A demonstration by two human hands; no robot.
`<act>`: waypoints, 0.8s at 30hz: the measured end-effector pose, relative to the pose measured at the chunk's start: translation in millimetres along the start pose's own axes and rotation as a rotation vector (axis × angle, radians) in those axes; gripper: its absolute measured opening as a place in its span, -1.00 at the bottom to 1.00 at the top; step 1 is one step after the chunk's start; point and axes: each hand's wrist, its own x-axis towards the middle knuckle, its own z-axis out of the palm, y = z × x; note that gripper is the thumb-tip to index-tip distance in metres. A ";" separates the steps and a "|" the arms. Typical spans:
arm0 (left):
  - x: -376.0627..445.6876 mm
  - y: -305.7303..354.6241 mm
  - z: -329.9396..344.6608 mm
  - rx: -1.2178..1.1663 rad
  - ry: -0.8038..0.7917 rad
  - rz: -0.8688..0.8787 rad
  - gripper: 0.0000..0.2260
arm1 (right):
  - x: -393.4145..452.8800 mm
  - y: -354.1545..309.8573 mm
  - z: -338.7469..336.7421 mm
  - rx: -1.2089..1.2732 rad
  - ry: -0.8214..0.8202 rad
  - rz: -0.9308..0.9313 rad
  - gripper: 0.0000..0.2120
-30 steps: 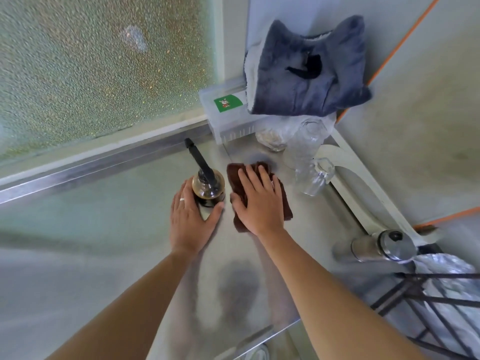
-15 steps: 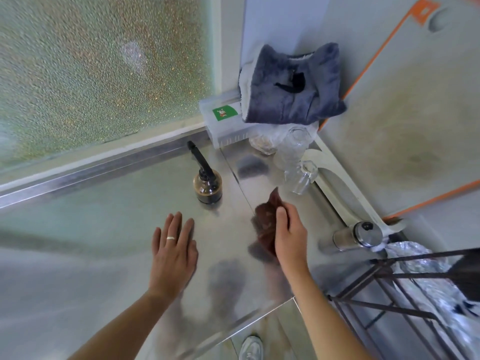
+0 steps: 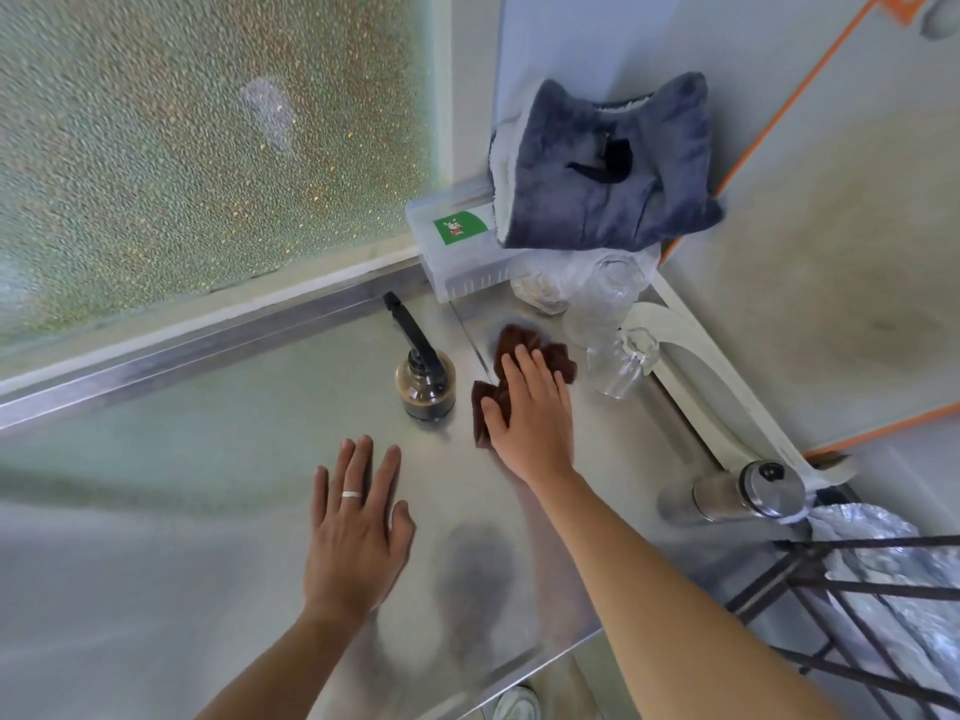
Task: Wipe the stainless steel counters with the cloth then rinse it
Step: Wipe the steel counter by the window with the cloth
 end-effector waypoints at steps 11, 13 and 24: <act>-0.5 0.4 -5.7 -0.015 -0.024 -0.018 -0.47 | -56.9 -10.7 -2.1 0.291 0.124 0.041 -0.58; -0.3 1.0 -5.8 -0.019 -0.032 -0.020 -0.46 | -101.5 -13.7 -3.7 0.368 0.158 0.116 -0.60; -11.7 5.2 -4.3 -0.017 0.048 -0.045 -0.50 | -138.6 18.4 -45.4 0.383 0.310 0.390 -0.50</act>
